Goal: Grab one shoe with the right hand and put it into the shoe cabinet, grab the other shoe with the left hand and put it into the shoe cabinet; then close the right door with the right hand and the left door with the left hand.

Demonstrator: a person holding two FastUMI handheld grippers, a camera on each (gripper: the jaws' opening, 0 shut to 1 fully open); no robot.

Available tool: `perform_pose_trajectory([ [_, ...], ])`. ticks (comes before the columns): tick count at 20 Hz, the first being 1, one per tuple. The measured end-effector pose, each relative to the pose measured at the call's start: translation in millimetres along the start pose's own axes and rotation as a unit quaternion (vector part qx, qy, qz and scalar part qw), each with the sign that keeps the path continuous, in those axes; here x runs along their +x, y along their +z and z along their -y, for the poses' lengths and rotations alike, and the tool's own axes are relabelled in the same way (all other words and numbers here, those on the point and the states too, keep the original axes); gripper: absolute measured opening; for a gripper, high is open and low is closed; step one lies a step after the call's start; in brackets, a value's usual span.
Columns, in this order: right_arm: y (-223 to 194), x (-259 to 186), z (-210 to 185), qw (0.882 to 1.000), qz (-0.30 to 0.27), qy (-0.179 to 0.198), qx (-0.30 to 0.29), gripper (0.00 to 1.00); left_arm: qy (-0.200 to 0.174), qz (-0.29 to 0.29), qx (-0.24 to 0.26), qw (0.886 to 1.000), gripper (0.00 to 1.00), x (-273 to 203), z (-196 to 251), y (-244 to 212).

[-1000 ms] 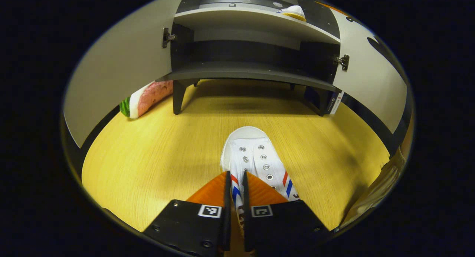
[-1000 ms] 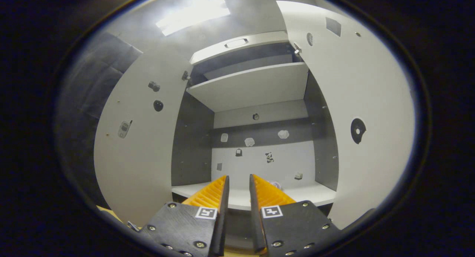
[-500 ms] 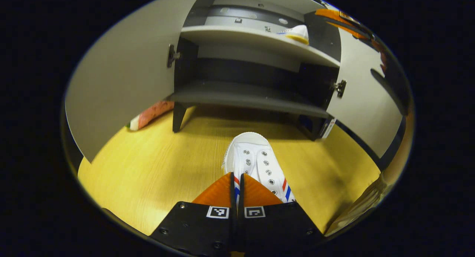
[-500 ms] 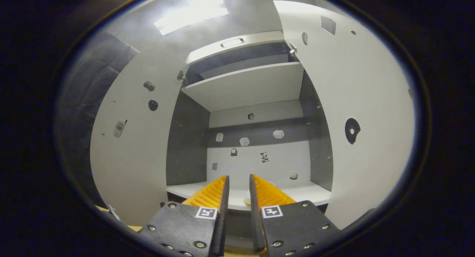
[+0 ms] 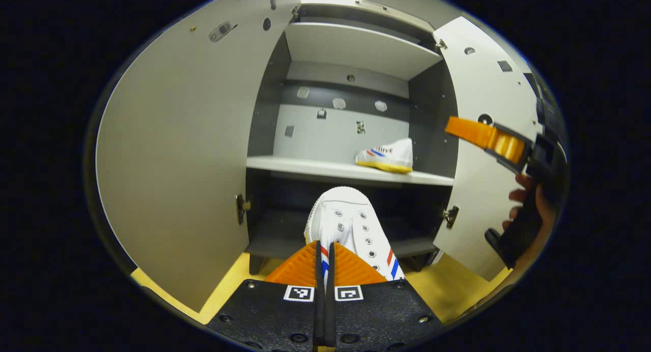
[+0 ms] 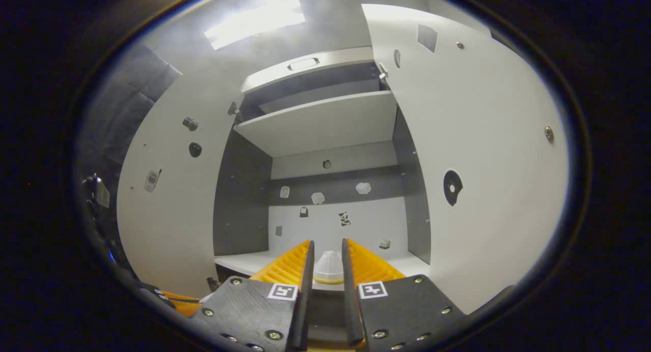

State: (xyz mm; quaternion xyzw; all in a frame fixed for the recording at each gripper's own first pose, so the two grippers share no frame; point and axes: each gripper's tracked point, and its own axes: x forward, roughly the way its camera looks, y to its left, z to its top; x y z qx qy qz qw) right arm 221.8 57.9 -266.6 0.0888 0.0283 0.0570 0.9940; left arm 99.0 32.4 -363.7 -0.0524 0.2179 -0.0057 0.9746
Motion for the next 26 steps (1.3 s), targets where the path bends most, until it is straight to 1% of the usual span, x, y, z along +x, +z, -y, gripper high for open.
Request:
perform_pose_trajectory([
  [1,0,0,2,1.000,0.000,0.000,0.002,0.29,0.003,0.015,0.002,1.000,0.01,5,-1,15],
  [4,-1,0,6,1.000,-0.002,-0.002,0.005,0.29,0.002,0.053,0.014,0.998,0.00,21,2,55],
  [8,-2,0,3,1.000,-0.003,0.003,-0.001,0.29,0.012,0.088,0.021,0.996,0.00,67,3,105],
  [12,1,-3,1,1.000,0.001,0.003,-0.012,0.29,0.019,0.103,0.019,0.994,0.00,108,-1,137],
  [14,2,-5,-3,1.000,0.004,0.007,-0.015,0.29,0.028,0.120,0.014,0.992,0.00,125,-6,155],
  [16,5,-7,-6,1.000,0.007,0.012,-0.017,0.29,0.037,0.123,0.017,0.992,0.00,144,-12,169],
  [20,3,-6,-6,1.000,0.007,0.010,-0.022,0.29,0.051,0.118,0.023,0.991,0.00,182,-21,178],
  [24,0,-4,-5,1.000,0.002,0.005,-0.029,0.29,0.058,0.088,0.051,0.993,0.00,219,-24,159],
  [26,1,-6,-5,0.999,0.004,0.004,-0.032,0.29,0.055,0.069,0.056,0.995,0.03,229,-24,145],
])
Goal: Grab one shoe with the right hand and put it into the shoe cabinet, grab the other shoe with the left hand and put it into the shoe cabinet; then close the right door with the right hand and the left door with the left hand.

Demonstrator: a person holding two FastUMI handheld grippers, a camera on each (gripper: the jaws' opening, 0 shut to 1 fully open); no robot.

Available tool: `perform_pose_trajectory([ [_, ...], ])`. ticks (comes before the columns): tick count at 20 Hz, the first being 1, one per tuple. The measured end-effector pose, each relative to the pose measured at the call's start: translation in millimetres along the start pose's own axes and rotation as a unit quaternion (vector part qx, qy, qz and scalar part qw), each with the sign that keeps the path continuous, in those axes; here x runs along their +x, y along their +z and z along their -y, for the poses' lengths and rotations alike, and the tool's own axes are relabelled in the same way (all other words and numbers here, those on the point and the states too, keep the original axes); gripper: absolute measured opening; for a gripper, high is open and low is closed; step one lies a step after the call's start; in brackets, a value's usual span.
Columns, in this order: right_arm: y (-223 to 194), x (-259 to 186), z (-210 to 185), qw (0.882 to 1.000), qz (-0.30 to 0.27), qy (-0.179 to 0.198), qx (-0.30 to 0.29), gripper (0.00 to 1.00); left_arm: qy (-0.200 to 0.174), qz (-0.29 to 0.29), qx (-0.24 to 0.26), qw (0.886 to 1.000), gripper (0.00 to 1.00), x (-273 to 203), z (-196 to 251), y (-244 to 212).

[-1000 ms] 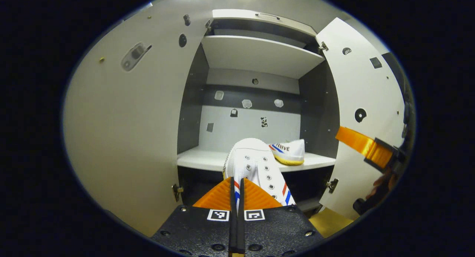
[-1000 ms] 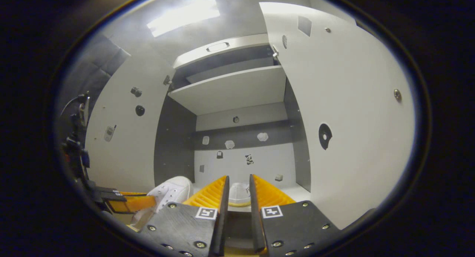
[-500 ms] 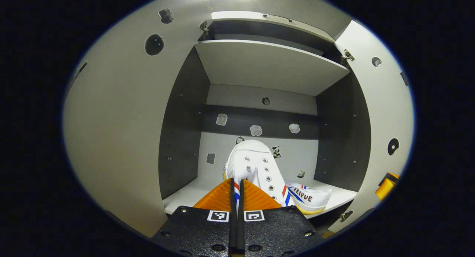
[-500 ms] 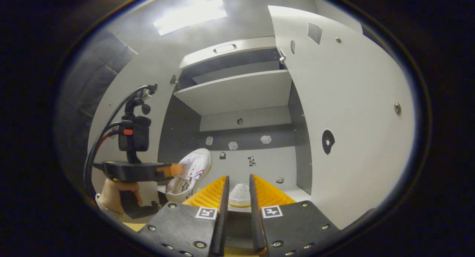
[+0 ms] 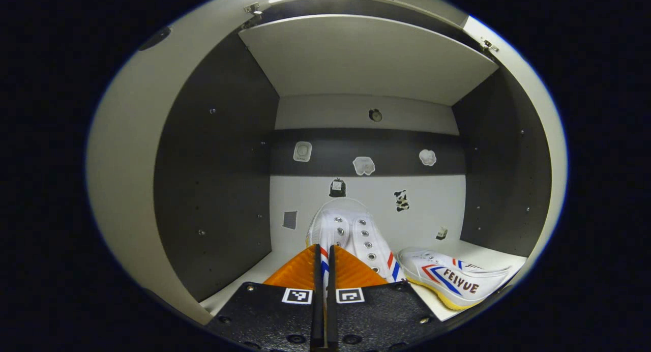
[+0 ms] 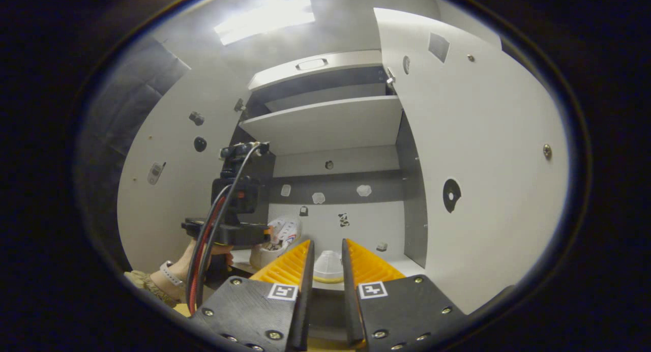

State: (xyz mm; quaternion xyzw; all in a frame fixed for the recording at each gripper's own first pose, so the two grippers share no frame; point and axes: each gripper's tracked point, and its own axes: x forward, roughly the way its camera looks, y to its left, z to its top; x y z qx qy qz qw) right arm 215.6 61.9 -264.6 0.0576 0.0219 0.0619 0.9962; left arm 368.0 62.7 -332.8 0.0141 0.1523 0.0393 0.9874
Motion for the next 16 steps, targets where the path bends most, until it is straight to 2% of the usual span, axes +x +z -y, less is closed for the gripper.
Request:
perform_pose_trajectory([
  [1,2,-2,0,1.000,0.002,-0.001,-0.001,0.29,-0.006,0.000,-0.006,1.000,0.14,-1,3,1],
  [2,5,-4,1,1.000,0.005,-0.002,-0.002,0.25,0.014,0.019,-0.012,1.000,0.17,-3,-7,10],
  [3,7,-7,1,1.000,0.008,-0.003,-0.004,0.29,0.040,0.037,-0.011,0.998,0.18,-5,-21,21],
  [4,12,-10,1,1.000,0.013,-0.003,-0.006,0.32,0.041,0.052,-0.014,0.998,0.27,-9,-25,27],
  [5,16,-13,2,1.000,0.018,-0.004,-0.007,0.29,0.029,0.053,-0.019,0.998,0.46,-17,-21,31],
  [6,21,-15,2,1.000,0.026,-0.005,-0.005,0.29,0.020,0.047,-0.021,0.998,0.53,-27,-19,28],
  [7,27,-20,1,0.999,0.034,-0.007,-0.003,0.26,0.012,0.037,-0.020,0.999,0.56,-35,-17,25],
  [9,35,-29,1,0.999,0.042,-0.007,-0.004,0.26,0.000,0.031,-0.013,0.999,0.56,-51,-12,20],
  [10,38,-33,0,0.999,0.047,-0.007,-0.006,0.28,-0.007,0.031,-0.009,0.999,0.63,-59,-9,19],
  [11,43,-36,1,0.999,0.053,-0.009,-0.008,0.29,-0.012,0.033,-0.008,0.999,0.61,-69,-5,18],
  [12,47,-39,3,0.998,0.060,-0.015,-0.008,0.29,-0.021,0.036,-0.006,0.999,0.64,-80,0,17],
  [14,52,-47,9,0.997,0.066,-0.028,-0.008,0.29,-0.035,0.033,0.001,0.999,0.74,-105,10,13],
  [15,54,-50,10,0.997,0.067,-0.033,-0.008,0.29,-0.040,0.036,0.003,0.999,0.84,-119,14,13],
  [16,55,-53,11,0.997,0.067,-0.037,-0.006,0.29,-0.046,0.039,0.002,0.998,0.87,-133,18,13],
])
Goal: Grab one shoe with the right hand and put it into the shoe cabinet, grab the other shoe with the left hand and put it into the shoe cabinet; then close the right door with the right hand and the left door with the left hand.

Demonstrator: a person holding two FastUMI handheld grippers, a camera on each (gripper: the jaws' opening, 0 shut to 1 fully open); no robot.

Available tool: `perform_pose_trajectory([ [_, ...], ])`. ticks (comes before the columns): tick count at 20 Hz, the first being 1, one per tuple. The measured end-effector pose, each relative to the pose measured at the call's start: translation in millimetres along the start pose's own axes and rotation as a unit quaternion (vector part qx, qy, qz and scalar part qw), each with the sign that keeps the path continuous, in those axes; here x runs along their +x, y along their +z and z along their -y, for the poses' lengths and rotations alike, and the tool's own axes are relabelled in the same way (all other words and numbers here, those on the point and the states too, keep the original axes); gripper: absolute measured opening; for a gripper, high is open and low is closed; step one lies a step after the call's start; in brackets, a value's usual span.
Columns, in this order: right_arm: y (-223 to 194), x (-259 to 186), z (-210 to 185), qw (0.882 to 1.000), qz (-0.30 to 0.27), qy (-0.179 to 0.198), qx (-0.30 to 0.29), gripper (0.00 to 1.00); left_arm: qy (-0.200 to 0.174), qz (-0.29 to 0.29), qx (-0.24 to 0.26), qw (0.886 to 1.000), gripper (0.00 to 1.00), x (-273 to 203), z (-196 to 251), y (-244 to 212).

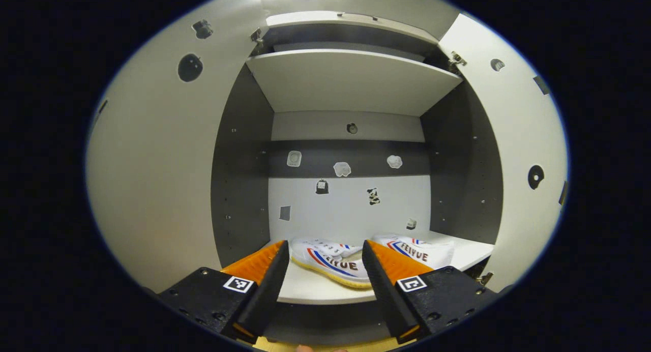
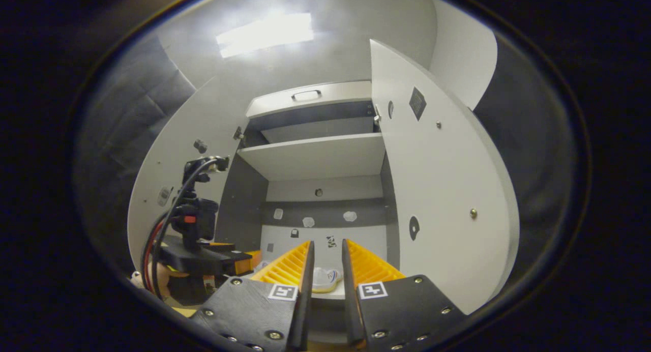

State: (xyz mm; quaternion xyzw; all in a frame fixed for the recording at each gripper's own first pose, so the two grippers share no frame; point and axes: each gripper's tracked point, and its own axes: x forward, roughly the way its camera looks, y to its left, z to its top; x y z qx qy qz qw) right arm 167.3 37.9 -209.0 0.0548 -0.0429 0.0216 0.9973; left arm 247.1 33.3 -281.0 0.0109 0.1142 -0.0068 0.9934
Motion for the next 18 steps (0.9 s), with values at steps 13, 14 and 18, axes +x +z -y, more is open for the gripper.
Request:
perform_pose_trajectory([
  [13,40,-94,69,0.995,-0.043,-0.087,-0.015,0.72,-0.031,0.008,0.004,0.999,0.91,-156,35,18],
  [14,45,-100,79,0.994,-0.044,-0.099,-0.018,0.76,-0.030,0.010,0.005,0.999,0.91,-165,35,22],
  [18,53,-118,123,0.988,-0.051,-0.144,-0.039,0.74,-0.021,0.015,0.012,1.000,0.91,-196,29,29],
])
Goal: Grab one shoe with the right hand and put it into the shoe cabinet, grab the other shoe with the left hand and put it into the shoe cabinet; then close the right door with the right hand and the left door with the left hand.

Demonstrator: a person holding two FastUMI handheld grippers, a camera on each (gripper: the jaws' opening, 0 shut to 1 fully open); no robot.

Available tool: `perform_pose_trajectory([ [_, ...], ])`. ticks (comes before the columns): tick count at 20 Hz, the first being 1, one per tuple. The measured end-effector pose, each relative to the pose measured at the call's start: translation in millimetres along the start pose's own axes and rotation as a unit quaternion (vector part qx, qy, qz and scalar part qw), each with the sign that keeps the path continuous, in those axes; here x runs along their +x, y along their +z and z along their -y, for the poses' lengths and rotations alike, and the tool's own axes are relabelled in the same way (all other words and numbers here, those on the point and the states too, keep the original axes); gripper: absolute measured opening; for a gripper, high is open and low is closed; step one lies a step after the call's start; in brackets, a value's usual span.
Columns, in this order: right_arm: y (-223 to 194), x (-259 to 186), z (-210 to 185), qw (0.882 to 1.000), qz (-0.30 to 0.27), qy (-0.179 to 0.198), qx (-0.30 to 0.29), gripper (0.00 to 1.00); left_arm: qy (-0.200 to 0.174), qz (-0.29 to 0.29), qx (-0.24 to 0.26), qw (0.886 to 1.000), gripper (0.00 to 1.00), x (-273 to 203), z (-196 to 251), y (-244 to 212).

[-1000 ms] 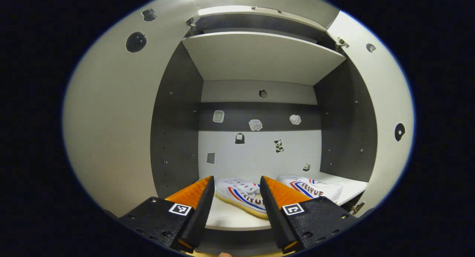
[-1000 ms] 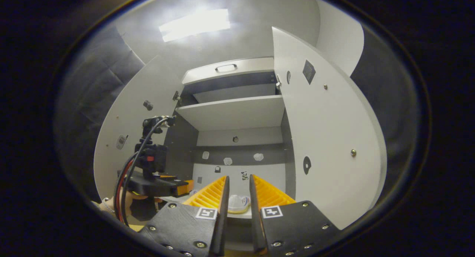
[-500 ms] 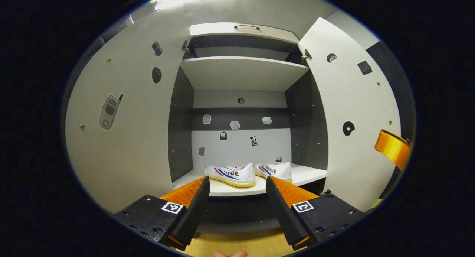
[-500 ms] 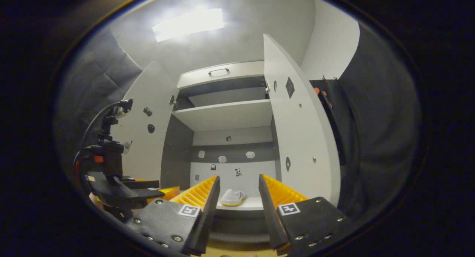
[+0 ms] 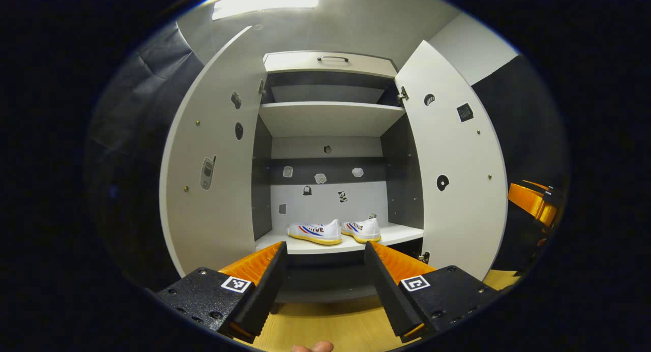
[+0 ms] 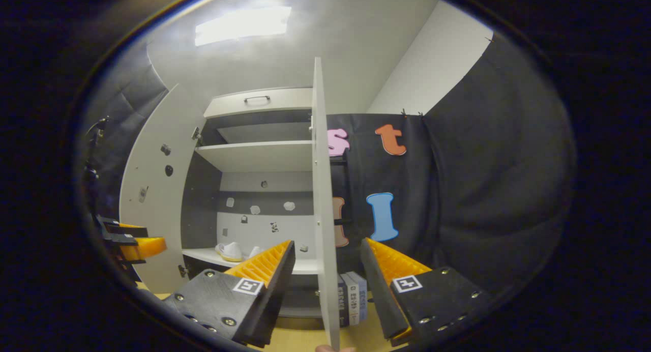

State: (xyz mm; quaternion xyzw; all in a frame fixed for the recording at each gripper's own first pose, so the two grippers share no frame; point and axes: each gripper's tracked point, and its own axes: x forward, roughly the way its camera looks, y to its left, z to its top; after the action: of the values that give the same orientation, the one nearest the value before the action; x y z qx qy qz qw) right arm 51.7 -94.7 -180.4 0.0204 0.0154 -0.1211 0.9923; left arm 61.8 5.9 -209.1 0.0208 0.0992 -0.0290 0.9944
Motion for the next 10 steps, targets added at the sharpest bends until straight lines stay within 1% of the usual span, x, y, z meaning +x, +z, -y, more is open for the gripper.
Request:
perform_pose_trajectory([
  [1,-2,1,10,1.000,-0.007,-0.009,-0.002,0.82,0.005,0.001,0.003,1.000,0.92,-6,-2,1],
  [2,-6,3,19,1.000,-0.014,-0.020,-0.004,0.86,0.011,0.002,0.007,1.000,0.92,-13,-6,4],
  [3,-13,5,30,0.999,-0.022,-0.029,-0.005,0.93,0.017,0.003,0.010,1.000,0.94,-25,-9,3],
  [4,-19,7,40,0.999,-0.029,-0.038,-0.004,0.86,0.024,0.006,0.013,1.000,0.95,-31,-14,6],
  [5,-25,11,50,0.998,-0.036,-0.047,-0.002,0.94,0.035,0.008,0.015,0.999,0.96,-38,-19,9],
  [7,-41,17,61,0.997,-0.054,-0.053,0.006,0.93,0.058,0.014,0.019,0.998,0.96,-49,-38,14],
  [8,-50,20,60,0.997,-0.067,-0.047,0.013,0.93,0.071,0.014,0.020,0.997,0.99,-55,-49,15],
  [9,-58,22,57,0.996,-0.078,-0.036,0.024,0.94,0.084,0.015,0.020,0.996,0.96,-61,-60,17],
  [10,-63,22,54,0.995,-0.089,-0.027,0.033,0.94,0.097,0.017,0.021,0.995,0.96,-67,-71,18],
])
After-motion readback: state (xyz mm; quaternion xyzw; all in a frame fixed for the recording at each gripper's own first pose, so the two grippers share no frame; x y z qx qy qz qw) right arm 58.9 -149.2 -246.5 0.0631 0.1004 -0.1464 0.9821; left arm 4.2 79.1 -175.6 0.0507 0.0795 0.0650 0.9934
